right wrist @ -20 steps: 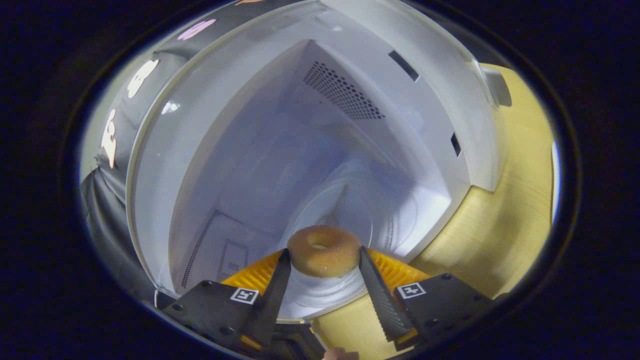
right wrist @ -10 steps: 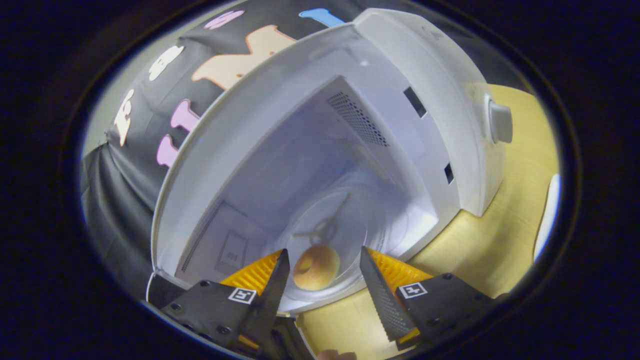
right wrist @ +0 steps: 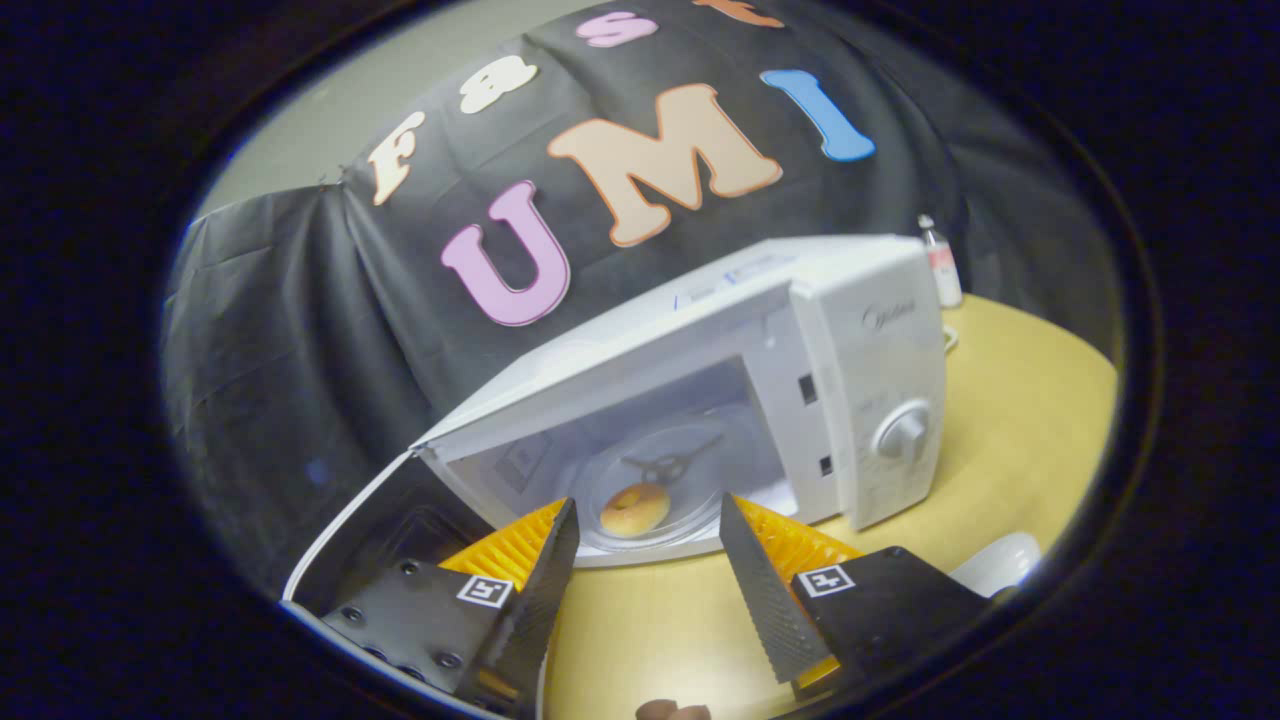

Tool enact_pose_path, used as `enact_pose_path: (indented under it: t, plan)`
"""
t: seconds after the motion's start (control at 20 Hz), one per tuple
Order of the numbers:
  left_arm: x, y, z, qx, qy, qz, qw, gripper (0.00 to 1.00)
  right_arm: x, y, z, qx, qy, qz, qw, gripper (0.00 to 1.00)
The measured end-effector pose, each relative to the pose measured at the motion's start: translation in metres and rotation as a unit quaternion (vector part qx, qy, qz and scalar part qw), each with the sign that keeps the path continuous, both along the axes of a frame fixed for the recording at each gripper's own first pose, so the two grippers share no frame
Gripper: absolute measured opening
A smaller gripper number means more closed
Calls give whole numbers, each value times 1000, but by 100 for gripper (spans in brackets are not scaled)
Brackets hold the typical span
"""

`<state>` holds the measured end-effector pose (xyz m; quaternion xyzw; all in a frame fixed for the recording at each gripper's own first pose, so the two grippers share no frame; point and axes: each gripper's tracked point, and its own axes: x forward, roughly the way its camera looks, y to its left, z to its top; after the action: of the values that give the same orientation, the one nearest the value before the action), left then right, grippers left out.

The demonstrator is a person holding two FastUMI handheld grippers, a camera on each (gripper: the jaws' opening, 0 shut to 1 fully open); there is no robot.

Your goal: Open the microwave oven with the left hand, put the food in, and close the microwave oven.

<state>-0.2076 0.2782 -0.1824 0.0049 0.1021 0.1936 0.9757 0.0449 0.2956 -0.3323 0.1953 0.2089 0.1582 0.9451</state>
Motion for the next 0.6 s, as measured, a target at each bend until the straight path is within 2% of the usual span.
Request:
enact_pose_path:
  t: [0.15,0.3,0.35,0.4,0.45,0.55,0.6]
  plan:
    - [7,0,-18,-19,6,-8,1000,95,5,-52,57,-27,-55,-6,998,76]
    - [17,2,-39,-41,15,-18,999,95,6,-109,121,-67,-119,-28,990,76]
    - [21,2,-48,-51,18,-21,998,94,5,-125,140,-85,-140,-34,986,87]
    - [25,3,-54,-65,20,-23,997,96,3,-139,158,-101,-160,-39,981,76]
    - [31,4,-61,-78,23,-22,996,93,2,-153,173,-117,-176,-46,976,76]
    - [40,4,-79,-106,33,-22,994,96,-4,-177,200,-139,-198,-60,968,76]
    - [40,4,-88,-117,40,-19,992,93,-8,-189,211,-150,-206,-66,965,76]
